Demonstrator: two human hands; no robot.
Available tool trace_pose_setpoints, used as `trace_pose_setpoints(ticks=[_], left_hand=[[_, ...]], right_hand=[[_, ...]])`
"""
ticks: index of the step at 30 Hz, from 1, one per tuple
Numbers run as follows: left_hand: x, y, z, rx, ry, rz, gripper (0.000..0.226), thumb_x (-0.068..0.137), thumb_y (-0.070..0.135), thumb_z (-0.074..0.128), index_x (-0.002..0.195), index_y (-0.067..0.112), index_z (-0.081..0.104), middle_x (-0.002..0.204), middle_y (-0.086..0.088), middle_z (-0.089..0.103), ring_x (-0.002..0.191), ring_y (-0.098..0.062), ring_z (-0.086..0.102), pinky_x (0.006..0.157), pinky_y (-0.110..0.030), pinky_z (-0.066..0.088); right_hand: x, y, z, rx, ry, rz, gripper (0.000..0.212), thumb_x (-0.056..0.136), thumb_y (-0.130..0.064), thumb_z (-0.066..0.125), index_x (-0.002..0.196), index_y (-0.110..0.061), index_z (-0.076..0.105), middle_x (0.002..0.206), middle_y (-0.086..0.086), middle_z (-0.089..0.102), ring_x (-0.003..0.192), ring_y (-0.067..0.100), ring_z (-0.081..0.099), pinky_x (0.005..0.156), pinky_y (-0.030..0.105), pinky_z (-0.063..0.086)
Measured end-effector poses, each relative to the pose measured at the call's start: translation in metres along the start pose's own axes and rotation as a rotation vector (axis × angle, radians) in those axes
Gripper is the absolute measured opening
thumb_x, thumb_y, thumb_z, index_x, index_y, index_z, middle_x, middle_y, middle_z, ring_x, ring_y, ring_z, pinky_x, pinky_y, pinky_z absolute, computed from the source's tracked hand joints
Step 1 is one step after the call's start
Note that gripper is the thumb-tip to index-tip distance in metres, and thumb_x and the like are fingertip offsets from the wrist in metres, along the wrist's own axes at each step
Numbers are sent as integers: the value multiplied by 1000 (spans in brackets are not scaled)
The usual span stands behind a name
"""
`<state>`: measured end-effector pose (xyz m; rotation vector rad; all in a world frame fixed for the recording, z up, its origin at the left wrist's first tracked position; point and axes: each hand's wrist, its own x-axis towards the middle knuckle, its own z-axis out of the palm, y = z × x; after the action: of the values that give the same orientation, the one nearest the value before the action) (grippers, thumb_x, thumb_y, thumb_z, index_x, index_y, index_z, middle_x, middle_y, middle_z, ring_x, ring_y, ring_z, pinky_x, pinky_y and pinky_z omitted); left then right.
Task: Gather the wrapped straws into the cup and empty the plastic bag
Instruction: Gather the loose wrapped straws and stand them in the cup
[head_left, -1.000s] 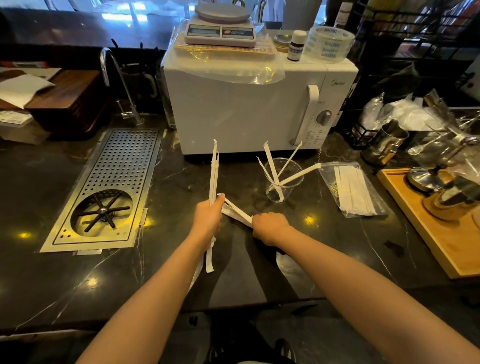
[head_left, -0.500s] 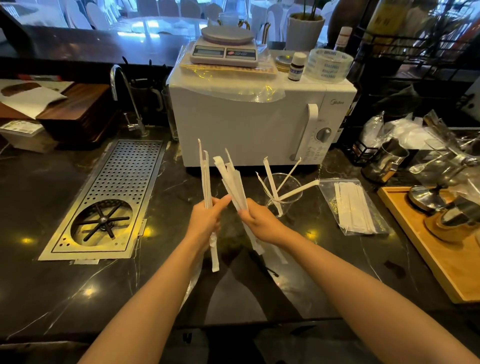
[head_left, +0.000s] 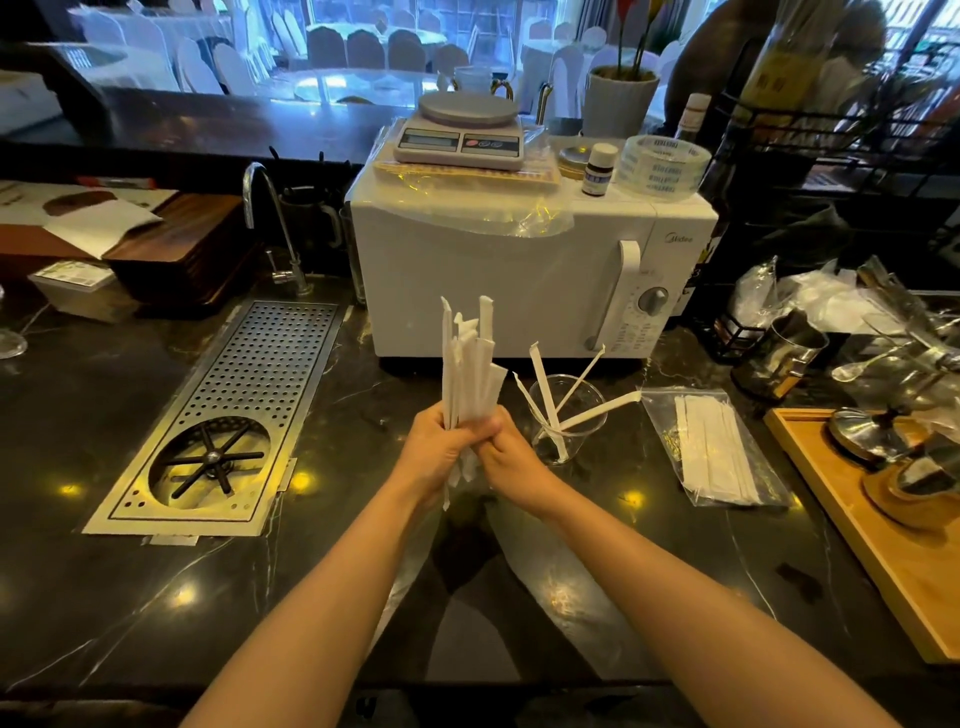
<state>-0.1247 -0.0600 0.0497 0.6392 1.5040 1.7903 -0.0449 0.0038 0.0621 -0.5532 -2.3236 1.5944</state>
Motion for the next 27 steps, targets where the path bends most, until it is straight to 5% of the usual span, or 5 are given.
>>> trace_pose_setpoints(ticks=[11,18,25,27], left_hand=[[-3,-20,-2,21,-18,-28,33,74,7,64,103,23,61,103,-10,64,101,-21,61,84,-29,50],[-1,-20,0,71,-19,-13,28,78,2,61,103,15,63,87,-2,66,79,-3,67,66,-13,53],[-1,-18,-2,106,-21,1,33,75,-3,62,101,17,62,81,-4,64,70,-3,67,61,-15,53],[0,-18,-3,160,-15,3,34,74,0,65,105,14,63,82,-1,65,73,-5,67,63,-15,54]], right_hand=[[-4,18,3,-25,-69,5,44,95,-11,38,137,-8,26,137,19,38,130,26,36,110,41,33],[-1,24,2,59,-152,51,44,93,-6,39,135,-11,27,134,9,38,124,13,37,104,25,35],[4,38,5,125,-145,74,64,76,6,57,131,-14,32,121,10,51,114,20,54,95,33,49],[4,44,6,113,-115,64,61,77,2,60,129,-16,34,114,-3,53,108,8,55,87,18,50]])
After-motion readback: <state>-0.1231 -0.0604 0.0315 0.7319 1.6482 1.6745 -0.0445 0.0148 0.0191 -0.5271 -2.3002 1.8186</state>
